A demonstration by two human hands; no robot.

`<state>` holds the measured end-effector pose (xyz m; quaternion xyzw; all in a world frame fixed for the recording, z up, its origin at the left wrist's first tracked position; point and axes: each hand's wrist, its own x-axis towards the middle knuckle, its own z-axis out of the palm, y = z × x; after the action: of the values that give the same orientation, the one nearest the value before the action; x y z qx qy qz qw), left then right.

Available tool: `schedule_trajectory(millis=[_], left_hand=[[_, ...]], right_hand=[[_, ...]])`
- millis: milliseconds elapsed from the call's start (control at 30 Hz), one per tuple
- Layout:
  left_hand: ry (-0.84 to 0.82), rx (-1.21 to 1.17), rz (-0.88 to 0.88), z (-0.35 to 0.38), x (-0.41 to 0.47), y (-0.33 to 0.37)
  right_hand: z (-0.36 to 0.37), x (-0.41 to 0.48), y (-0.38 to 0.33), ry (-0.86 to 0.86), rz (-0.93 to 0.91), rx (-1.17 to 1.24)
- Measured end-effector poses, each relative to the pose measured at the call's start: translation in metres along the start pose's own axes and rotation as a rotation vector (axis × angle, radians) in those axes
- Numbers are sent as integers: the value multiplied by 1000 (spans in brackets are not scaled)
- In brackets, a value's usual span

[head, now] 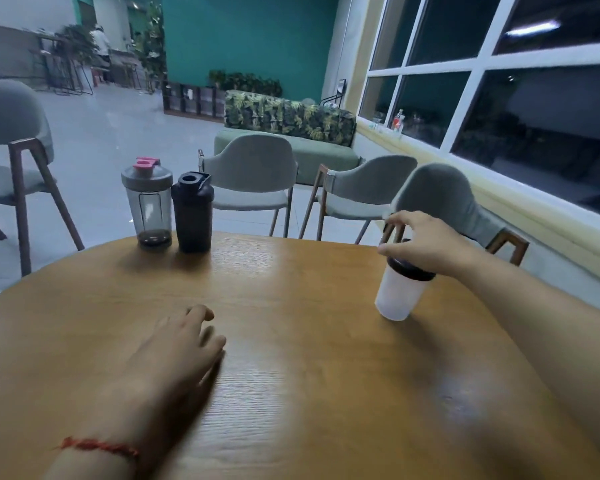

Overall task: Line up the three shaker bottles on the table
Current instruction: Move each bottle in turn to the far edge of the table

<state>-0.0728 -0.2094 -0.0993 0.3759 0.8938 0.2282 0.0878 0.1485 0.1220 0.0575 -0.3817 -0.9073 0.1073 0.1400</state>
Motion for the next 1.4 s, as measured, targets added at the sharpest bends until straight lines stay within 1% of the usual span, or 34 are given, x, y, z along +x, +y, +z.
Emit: schedule_trajectory(millis=[67,133,200,233,333,433,600,700,800,900,1133,1400], left_hand=[[0,-5,-31,1,1,1],[1,1,-51,2,2,0],[4,-16,-58,1,3,0],[11,-31,-61,1,5,-2],[24,-67,-83,-1,8,-6],[49,-97,-92,-3,11,-13],[71,-84,-137,-9,19,-33],[62,-49,-191,-16,23,-48],[85,-20,-220,-18,24,-48],[82,43,-204,-14,25,-40],[78,67,-195,-12,23,-37],[38,94,-197,-13,21,-32]], right_hand=[[7,-8,21,-76,36,-4],[18,-11,33,-130,35,-26],[24,-8,36,-101,1,-12],[25,-5,31,-67,-3,33],[28,9,0,2,-17,153],[37,30,-45,52,-124,106],[66,68,-111,21,-223,125],[87,88,-143,21,-234,157],[107,109,-170,40,-253,182],[125,129,-195,39,-274,190],[165,160,-233,11,-290,123],[175,175,-244,15,-271,92]])
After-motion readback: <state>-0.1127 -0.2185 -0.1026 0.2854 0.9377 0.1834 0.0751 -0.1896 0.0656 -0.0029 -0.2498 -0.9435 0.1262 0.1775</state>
